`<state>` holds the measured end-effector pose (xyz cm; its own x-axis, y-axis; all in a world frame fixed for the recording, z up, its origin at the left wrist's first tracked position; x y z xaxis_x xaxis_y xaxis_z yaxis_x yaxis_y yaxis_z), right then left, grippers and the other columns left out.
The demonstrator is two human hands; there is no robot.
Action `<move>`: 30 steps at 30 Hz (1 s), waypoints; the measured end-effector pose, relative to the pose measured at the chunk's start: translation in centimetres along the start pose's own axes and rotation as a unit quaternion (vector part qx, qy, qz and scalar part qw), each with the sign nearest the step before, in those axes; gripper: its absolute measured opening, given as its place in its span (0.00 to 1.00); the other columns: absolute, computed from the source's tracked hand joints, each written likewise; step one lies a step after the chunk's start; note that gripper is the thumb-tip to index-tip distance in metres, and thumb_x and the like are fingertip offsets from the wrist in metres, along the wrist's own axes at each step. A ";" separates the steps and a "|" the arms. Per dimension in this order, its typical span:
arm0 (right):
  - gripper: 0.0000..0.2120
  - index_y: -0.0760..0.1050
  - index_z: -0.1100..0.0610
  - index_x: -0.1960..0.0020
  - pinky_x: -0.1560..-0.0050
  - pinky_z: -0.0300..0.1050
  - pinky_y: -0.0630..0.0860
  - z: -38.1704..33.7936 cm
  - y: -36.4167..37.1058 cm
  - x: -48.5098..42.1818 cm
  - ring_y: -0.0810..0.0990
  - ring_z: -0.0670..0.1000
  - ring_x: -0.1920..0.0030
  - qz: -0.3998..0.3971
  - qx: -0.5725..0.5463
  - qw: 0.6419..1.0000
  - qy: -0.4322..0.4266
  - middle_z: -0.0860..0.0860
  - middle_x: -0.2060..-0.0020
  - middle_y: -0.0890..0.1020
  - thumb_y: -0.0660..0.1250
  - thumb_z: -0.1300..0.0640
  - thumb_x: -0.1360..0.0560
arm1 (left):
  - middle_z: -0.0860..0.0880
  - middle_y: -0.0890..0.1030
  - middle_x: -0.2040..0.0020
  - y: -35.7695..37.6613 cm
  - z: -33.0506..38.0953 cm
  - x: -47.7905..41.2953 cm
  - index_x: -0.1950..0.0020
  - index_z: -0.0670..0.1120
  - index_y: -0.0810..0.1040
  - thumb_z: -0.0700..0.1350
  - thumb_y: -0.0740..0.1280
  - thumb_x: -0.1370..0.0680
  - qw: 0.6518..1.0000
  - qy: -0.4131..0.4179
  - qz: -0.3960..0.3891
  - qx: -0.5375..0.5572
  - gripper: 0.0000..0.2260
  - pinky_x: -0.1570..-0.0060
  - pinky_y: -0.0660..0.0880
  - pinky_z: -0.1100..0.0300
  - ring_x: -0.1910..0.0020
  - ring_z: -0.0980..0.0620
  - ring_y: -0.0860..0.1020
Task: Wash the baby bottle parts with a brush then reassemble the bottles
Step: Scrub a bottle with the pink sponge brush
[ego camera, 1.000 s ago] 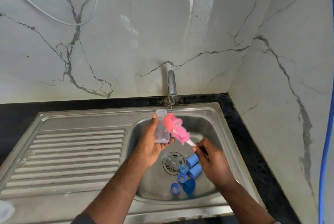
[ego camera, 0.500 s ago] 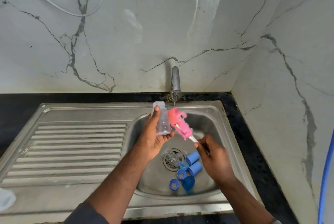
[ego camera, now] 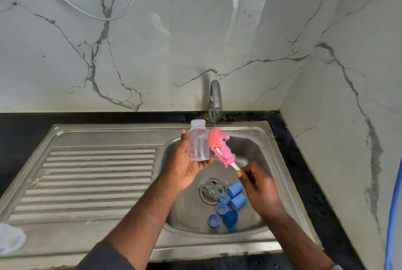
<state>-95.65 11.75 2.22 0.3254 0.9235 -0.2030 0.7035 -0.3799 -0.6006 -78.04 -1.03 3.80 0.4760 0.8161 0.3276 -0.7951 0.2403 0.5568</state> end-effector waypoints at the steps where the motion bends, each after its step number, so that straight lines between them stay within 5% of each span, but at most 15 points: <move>1: 0.09 0.71 0.50 0.58 0.69 0.49 0.72 0.0 0.0 -0.1 0.73 0.46 0.70 0.010 0.001 1.000 0.012 0.45 0.67 0.76 0.68 0.53 0.20 | 0.41 0.83 0.49 -0.1 -0.1 0.1 0.36 0.45 0.77 0.63 0.56 0.19 1.000 0.001 -0.003 -0.019 0.25 0.55 0.77 0.51 0.55 0.47 0.83; 4: 0.08 0.71 0.50 0.57 0.69 0.47 0.71 -0.6 0.1 0.1 0.72 0.45 0.70 0.018 -0.003 1.000 0.011 0.45 0.68 0.76 0.68 0.54 0.20 | 0.41 0.85 0.48 -0.7 -0.1 0.7 0.36 0.47 0.77 0.62 0.54 0.18 0.994 0.003 -0.030 -0.108 0.24 0.55 0.77 0.52 0.55 0.45 0.84; 8: 0.07 0.72 0.49 0.56 0.71 0.39 0.69 -0.8 -0.7 0.3 0.73 0.46 0.70 0.029 0.013 0.999 0.013 0.43 0.68 0.76 0.67 0.51 0.20 | 0.43 0.82 0.50 -1.9 0.6 1.2 0.39 0.50 0.75 0.62 0.64 0.25 0.979 -0.002 -0.015 -0.203 0.21 0.51 0.81 0.41 0.57 0.46 0.82; 15: 0.08 0.71 0.49 0.57 0.70 0.40 0.67 -2.6 0.4 0.3 0.73 0.49 0.69 -0.001 0.063 0.997 -0.033 0.45 0.69 0.75 0.67 0.53 0.20 | 0.46 0.83 0.53 -3.4 3.2 1.4 0.46 0.53 0.79 0.63 0.75 0.30 0.948 0.079 0.014 -0.308 0.20 0.64 0.81 0.47 0.63 0.49 0.83; 21: 0.04 0.75 0.50 0.54 0.71 0.39 0.69 -2.5 1.1 1.4 0.75 0.49 0.69 -0.003 0.064 0.997 -0.040 0.44 0.70 0.76 0.66 0.53 0.19 | 0.56 0.84 0.53 -4.6 5.5 1.5 0.47 0.63 0.79 0.69 0.72 0.35 0.897 0.148 0.050 -0.413 0.20 0.57 0.81 0.36 0.54 0.47 0.84; 25: 0.06 0.74 0.49 0.52 0.71 0.45 0.70 -3.5 1.6 1.4 0.74 0.49 0.71 0.017 0.035 0.998 -0.048 0.46 0.70 0.75 0.62 0.49 0.19 | 0.60 0.84 0.55 -5.3 6.1 1.7 0.48 0.65 0.78 0.69 0.72 0.36 0.890 0.151 0.076 -0.423 0.19 0.56 0.81 0.37 0.54 0.50 0.84; 30: 0.13 0.75 0.49 0.50 0.72 0.41 0.68 -4.1 2.1 1.4 0.74 0.48 0.70 0.012 0.035 0.997 -0.062 0.44 0.70 0.75 0.57 0.42 0.21 | 0.56 0.84 0.53 -5.3 6.1 2.7 0.46 0.59 0.77 0.71 0.73 0.37 0.881 0.133 0.058 -0.450 0.26 0.56 0.82 0.42 0.56 0.52 0.84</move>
<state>-91.13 12.01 3.89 0.2586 0.9153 -0.3089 0.6488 -0.4015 -0.6465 -70.28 -3.33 6.44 0.3628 0.9280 0.0844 -0.8659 0.3692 -0.3376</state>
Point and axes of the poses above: each hand's wrist, its own x-axis away from the middle knuckle, its own y-axis out of the palm, z = x × y, the point moved 4 cm from there along -x, towards the middle knuckle
